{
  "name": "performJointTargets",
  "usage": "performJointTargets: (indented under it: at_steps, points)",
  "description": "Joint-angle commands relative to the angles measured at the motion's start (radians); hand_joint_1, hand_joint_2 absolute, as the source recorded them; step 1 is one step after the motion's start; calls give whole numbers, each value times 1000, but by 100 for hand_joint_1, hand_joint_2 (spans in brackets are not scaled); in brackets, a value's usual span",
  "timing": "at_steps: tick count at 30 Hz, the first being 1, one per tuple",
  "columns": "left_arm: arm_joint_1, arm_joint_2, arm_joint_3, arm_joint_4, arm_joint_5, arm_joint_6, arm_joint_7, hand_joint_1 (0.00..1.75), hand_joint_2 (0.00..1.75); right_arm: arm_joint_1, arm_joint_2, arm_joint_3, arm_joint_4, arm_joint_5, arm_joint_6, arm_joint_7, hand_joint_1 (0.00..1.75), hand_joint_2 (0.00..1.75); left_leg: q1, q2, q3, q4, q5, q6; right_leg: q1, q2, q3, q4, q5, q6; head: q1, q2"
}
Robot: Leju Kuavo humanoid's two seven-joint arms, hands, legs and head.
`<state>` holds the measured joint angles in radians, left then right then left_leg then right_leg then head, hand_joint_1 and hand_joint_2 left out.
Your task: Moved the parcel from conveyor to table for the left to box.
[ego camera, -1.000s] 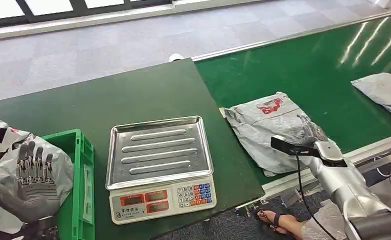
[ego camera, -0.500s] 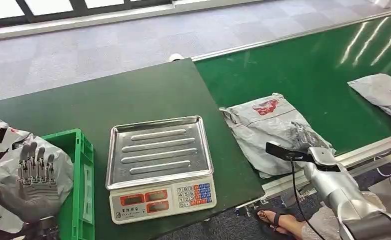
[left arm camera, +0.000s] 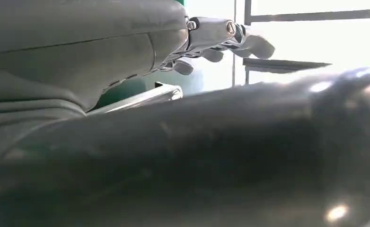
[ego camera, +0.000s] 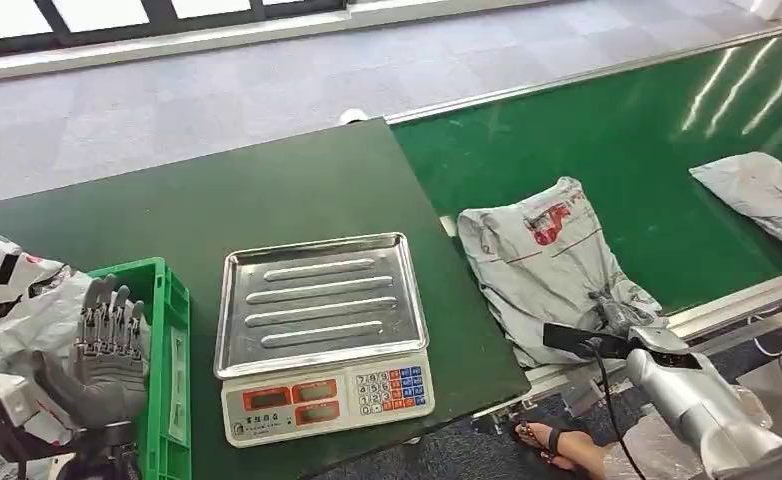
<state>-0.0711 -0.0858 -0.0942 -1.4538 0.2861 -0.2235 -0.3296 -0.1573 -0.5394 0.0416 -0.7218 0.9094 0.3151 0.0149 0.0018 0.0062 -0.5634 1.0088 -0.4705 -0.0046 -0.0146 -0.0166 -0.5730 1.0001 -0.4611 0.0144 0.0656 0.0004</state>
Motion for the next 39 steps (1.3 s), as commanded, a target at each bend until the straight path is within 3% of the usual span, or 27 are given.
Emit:
performJointTargets:
  at_steps: [1, 5, 6, 7, 12, 20, 27, 28, 31, 33, 35, 36, 39]
  points:
    - [-1, -5, -19, 29, -14, 12, 8, 0, 0, -33, 42, 156, 119, 1, -13, -23, 0, 175, 2, -1, 2, -1, 1, 0, 2, 0, 3, -3, 1, -1, 0, 0]
    - [41, 0, -2, -26, -15, 20, 6, 0, 0, -114, 82, 192, 111, 38, -112, -34, 0, 175, 3, 4, 3, -1, 0, 0, 2, 5, 4, -4, 3, 0, 0, 0]
    - [45, 0, 1, -32, -15, 20, 6, 0, 0, -126, 88, 196, 115, 41, -120, -34, 61, 175, 3, 6, 3, -3, 1, 0, 2, 8, 3, -6, 4, -1, 0, 0]
    - [48, -2, 4, -37, -15, 20, 8, 0, 0, -129, 93, 202, 109, 49, -140, -37, 175, 175, 3, 6, 3, -1, 0, 0, 2, 7, 5, -4, 3, 0, 0, 0]
    - [50, -2, 10, -44, -14, 18, 10, 0, 0, -73, 102, 194, 26, 46, -169, -42, 175, 175, 3, 8, -5, -2, 0, 0, 1, 9, 3, -5, 6, 1, 0, 0]
    - [56, -6, 15, -51, -14, 21, 14, 0, 0, -56, 122, 181, -14, 56, -184, -32, 175, 175, 2, 7, 6, -2, 0, 0, 1, 8, 5, -5, 4, 0, 0, 0]
    - [74, -9, 24, -64, -18, 21, 13, 0, 0, -30, 149, 171, -50, 72, -201, -20, 175, 175, 3, 5, 4, -3, 1, 0, 2, 6, 4, -6, 5, 0, 0, 0]
    - [87, -15, 34, -78, -23, 30, 11, 0, 0, -31, 164, 165, -75, 118, -276, 2, 175, 175, 2, 6, 4, -2, 0, 0, 1, 7, 4, -5, 4, 0, 0, 0]
    - [121, -17, 44, -120, -23, 29, 9, 0, 0, -48, 197, 161, -131, 162, -324, 42, 175, 175, 3, 11, 3, -3, 0, -1, 2, 12, 2, -5, 5, -1, 0, 0]
    - [135, -21, 51, -137, -27, 32, 10, 0, 0, -34, 216, 139, -196, 179, -372, 48, 175, 175, 3, 14, -5, -3, -1, -2, 2, 15, 1, -4, 6, -1, 0, 0]
    - [154, -28, 62, -160, -29, 27, 8, 0, 0, 36, 293, 34, -366, 204, -558, 27, 175, 175, 2, 17, -5, -4, -3, -5, 3, 19, -1, -4, 5, -3, 0, 0]
    - [164, -36, 66, -174, -34, 24, 7, 0, 0, 104, 354, -20, -533, 258, -623, 54, 175, 175, 3, 19, -5, -2, -5, -6, 5, 21, -1, -3, 4, -4, 1, 0]
    - [167, -38, 64, -180, -38, 22, 8, 0, 0, 145, 373, -26, -635, 290, -570, 86, 175, 175, 4, 23, -6, -3, -6, -9, 5, 26, -5, -1, 4, -7, 1, 0]
